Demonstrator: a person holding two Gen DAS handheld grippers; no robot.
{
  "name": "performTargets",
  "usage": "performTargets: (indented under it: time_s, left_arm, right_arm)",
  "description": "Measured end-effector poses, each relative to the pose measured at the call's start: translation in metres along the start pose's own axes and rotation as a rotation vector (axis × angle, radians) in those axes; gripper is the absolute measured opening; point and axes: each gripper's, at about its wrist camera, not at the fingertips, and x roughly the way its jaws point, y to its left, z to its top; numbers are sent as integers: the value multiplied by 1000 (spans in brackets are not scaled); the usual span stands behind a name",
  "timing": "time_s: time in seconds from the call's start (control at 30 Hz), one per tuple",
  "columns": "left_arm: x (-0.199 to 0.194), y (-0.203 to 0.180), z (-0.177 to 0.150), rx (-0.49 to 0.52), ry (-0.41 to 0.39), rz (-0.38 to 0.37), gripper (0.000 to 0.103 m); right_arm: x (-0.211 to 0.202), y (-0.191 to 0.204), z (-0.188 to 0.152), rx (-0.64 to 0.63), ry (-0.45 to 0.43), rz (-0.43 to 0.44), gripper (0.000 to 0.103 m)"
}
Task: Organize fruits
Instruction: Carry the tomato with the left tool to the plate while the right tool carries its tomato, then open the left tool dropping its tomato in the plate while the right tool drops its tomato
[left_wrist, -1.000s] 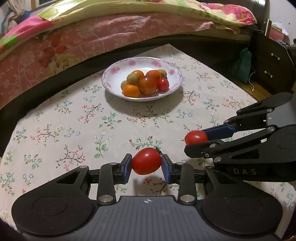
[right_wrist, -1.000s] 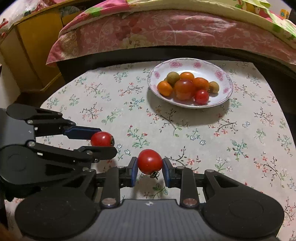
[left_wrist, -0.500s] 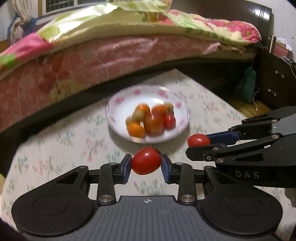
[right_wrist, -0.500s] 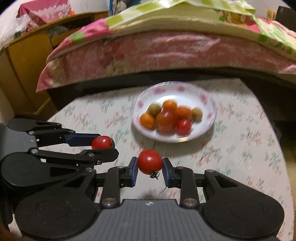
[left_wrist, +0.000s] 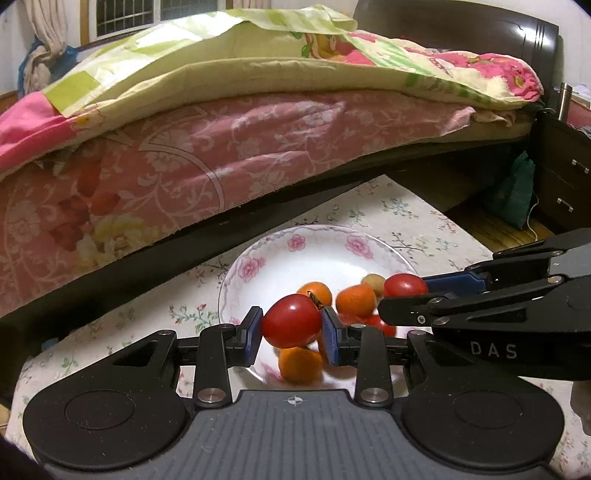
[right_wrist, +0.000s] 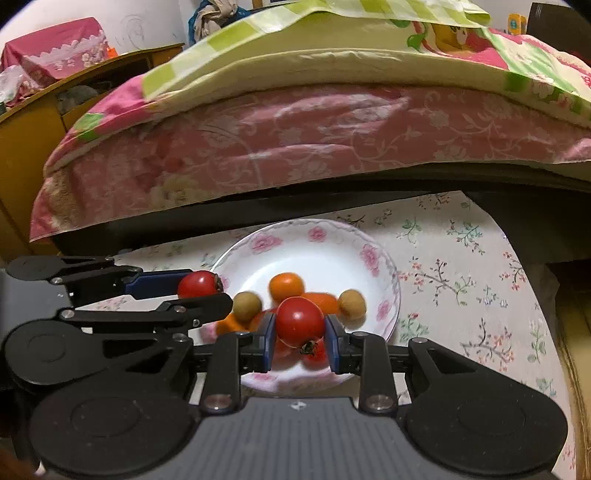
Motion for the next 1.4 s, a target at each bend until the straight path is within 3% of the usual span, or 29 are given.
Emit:
performTargets:
  time_s: [0.43, 1.4]
  left_arm:
    - [27, 6, 6, -10, 8, 9, 41]
    - [17, 13, -1, -37, 10, 30, 57]
  right_arm:
    - [29, -14, 11, 16, -7, -6, 29]
    - [29, -18, 15, 36, -47, -22, 33]
